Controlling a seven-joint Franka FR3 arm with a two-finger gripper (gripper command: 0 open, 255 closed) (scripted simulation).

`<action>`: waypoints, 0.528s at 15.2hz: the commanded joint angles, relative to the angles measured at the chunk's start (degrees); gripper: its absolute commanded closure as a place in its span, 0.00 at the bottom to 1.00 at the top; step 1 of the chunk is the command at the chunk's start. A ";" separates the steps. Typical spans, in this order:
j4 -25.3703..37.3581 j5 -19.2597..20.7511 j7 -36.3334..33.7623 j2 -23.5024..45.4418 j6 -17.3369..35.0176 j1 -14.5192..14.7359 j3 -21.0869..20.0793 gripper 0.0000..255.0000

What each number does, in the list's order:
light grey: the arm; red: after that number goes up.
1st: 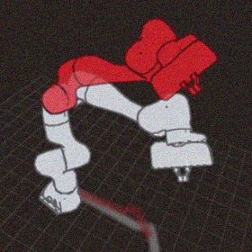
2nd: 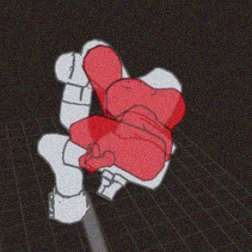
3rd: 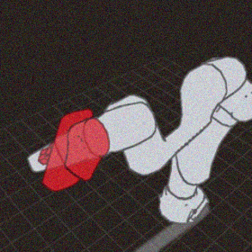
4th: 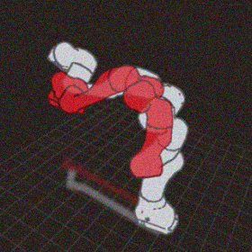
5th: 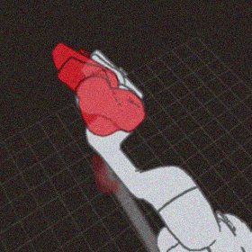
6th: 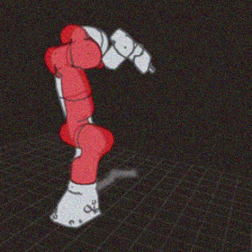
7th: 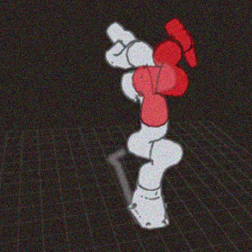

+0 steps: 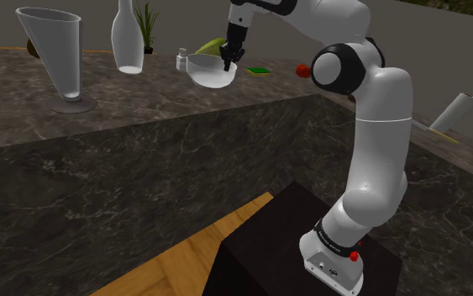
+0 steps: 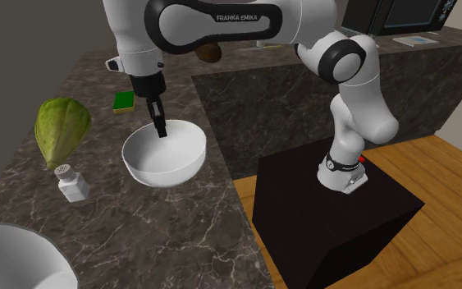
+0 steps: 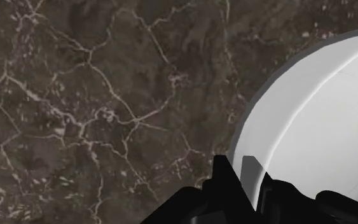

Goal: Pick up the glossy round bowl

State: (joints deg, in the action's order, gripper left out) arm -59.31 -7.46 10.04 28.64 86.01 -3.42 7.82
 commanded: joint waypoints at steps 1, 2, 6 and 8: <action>3.10 -0.12 -0.12 0.84 -2.25 -0.25 -0.02 1.00; 4.82 -0.19 -0.20 1.41 -3.39 -0.39 -0.05 1.00; 13.41 -0.60 -0.61 4.63 -8.73 -1.12 -0.21 1.00; 16.82 -0.77 -0.78 6.07 -10.68 -1.44 -0.31 1.00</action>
State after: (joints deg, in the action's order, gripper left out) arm -44.36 -8.13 9.28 33.96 76.43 -4.65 7.55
